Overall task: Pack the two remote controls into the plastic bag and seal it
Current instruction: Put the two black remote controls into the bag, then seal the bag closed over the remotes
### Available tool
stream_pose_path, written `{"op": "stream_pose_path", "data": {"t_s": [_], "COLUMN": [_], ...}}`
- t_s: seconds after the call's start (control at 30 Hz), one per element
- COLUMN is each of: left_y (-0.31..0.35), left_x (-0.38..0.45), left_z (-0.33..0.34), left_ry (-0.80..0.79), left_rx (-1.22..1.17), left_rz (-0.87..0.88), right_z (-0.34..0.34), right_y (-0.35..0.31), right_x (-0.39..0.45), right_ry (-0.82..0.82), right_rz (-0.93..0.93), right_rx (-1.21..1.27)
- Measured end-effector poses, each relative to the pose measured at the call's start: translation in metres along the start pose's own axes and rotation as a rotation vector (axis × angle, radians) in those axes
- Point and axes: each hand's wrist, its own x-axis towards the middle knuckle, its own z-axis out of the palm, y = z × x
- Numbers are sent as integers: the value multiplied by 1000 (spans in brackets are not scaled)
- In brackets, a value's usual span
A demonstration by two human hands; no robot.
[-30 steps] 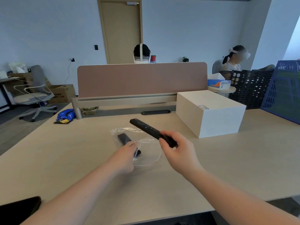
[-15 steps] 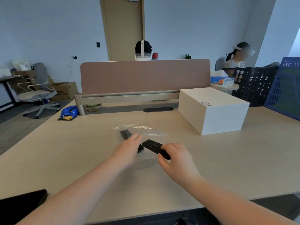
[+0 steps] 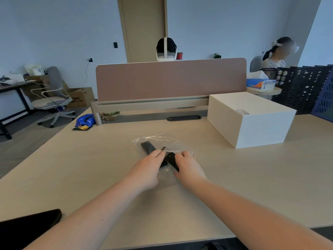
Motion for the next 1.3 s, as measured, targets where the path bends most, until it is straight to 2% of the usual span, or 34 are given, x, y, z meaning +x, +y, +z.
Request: {"op": "stream_pose_path", "data": {"t_s": [0.17, 0.57, 0.9, 1.0, 1.13, 1.17, 1.23, 1.3], "left_y": [-4, -4, -12, -13, -25, -29, -37, -45], "left_x": [0, 1, 1, -5, -17, -20, -25, -29], "left_z": [1, 8, 12, 15, 23, 26, 30, 33], "left_ry": [4, 1, 1, 19, -39, -8, 164, 298], "left_rx": [1, 4, 42, 91, 176, 181, 180, 187], "left_rz": [-11, 23, 45, 108, 199, 221, 295, 343], "right_z": [9, 8, 11, 7, -3, -6, -14, -20], "right_y": [2, -3, -3, 3, 8, 9, 10, 11], "right_x": [6, 15, 30, 27, 18, 16, 9, 4], "right_ry": [-115, -28, -90, -85, -87, -89, -60, 132], "right_rz": [-37, 15, 91, 90, 75, 73, 62, -22], "right_rx": [10, -298, -293, -258, -246, -258, -269, -245]}}
